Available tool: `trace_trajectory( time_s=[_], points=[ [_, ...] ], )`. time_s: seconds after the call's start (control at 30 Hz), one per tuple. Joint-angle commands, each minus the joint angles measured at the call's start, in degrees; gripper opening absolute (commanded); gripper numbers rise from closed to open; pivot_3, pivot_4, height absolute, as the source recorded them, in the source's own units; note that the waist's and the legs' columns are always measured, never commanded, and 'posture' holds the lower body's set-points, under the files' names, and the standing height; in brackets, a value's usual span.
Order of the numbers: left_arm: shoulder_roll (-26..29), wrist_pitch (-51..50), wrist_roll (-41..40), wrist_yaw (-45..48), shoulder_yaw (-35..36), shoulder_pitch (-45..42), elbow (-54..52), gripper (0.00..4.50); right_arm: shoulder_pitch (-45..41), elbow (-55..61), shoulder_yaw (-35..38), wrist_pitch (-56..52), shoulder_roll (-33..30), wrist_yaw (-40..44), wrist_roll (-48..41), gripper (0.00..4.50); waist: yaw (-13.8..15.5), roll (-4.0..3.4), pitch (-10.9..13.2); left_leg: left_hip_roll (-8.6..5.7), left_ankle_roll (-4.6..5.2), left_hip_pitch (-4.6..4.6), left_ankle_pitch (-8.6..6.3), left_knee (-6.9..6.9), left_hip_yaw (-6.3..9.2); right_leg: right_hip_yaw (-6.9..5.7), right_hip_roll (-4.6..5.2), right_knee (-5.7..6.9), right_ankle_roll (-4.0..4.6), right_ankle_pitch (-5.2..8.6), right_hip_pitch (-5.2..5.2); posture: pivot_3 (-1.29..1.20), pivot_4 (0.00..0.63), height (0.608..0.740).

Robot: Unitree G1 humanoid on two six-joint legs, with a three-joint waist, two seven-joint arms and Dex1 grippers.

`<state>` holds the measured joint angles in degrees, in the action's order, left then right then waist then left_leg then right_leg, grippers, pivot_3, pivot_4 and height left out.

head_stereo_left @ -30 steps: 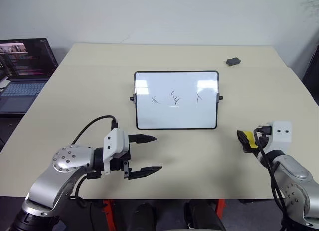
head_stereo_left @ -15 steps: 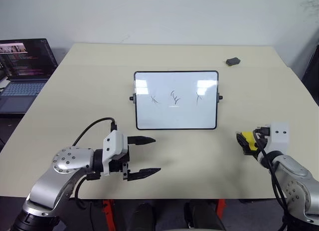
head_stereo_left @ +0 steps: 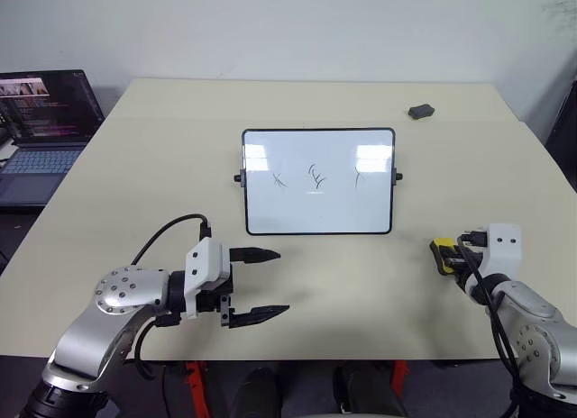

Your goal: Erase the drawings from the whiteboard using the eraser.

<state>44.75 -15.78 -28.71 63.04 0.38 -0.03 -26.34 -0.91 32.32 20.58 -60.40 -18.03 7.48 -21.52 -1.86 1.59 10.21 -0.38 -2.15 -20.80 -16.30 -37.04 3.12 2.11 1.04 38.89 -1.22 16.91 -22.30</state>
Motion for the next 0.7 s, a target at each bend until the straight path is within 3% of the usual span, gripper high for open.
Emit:
trace_trajectory(
  time_s=[0.03, 0.3, 0.4, 0.57, 0.7],
  points=[
    [-0.4, 1.1, 0.1, -0.1, 0.5, 0.5, -0.5, 4.5, 0.1, 0.2, -0.7, 0.4, -0.5, 0.6, -0.2, 0.13, 0.0, 0.0, 0.0, 0.0, 0.0, 0.0, 0.0, 0.0, 0.0, 0.0, 0.0, 0.0, 0.0, 0.0, 0.0, 0.0, 0.15, 0.74],
    [-0.7, 1.4, 0.4, -0.4, 0.7, 1.4, -0.6, 4.5, -0.9, 1.4, 0.8, 2.6, -0.5, 0.4, -0.4, 0.04, 0.0, 0.0, 0.0, 0.01, 0.0, 0.0, 0.0, 0.0, 0.0, 0.0, -0.01, 0.0, 0.0, 0.0, 0.0, 0.0, 0.15, 0.74],
    [-0.8, 1.3, 0.6, -0.5, 0.7, 1.4, -0.7, 4.5, -1.2, 1.9, 1.1, 2.5, -0.9, 0.8, -0.9, 0.61, 0.0, 0.0, 0.0, 0.0, 0.0, -0.01, 0.0, 0.0, 0.0, 0.0, -0.01, 0.0, 0.0, 0.0, 0.0, 0.0, 0.15, 0.74],
    [-0.8, 1.2, 0.6, -0.6, 0.6, 1.3, -0.7, 4.5, -1.4, 3.6, 0.2, -1.4, -1.0, 0.7, -1.9, 2.31, 0.0, 0.0, 0.0, 0.0, 0.0, -0.01, 0.0, 0.0, 0.0, 0.0, 0.0, 0.0, 0.0, 0.0, 0.0, 0.0, 0.15, 0.74],
    [-1.0, 1.0, 0.6, -0.7, 0.2, 0.5, -0.5, 4.5, -1.7, 2.8, -1.1, -1.0, -0.4, 0.2, -1.2, 2.31, 0.0, 0.0, 0.0, 0.01, 0.0, -0.01, 0.0, 0.0, 0.01, -0.02, -0.01, 0.0, 0.0, 0.0, 0.0, 0.0, 0.15, 0.74]
  ],
)
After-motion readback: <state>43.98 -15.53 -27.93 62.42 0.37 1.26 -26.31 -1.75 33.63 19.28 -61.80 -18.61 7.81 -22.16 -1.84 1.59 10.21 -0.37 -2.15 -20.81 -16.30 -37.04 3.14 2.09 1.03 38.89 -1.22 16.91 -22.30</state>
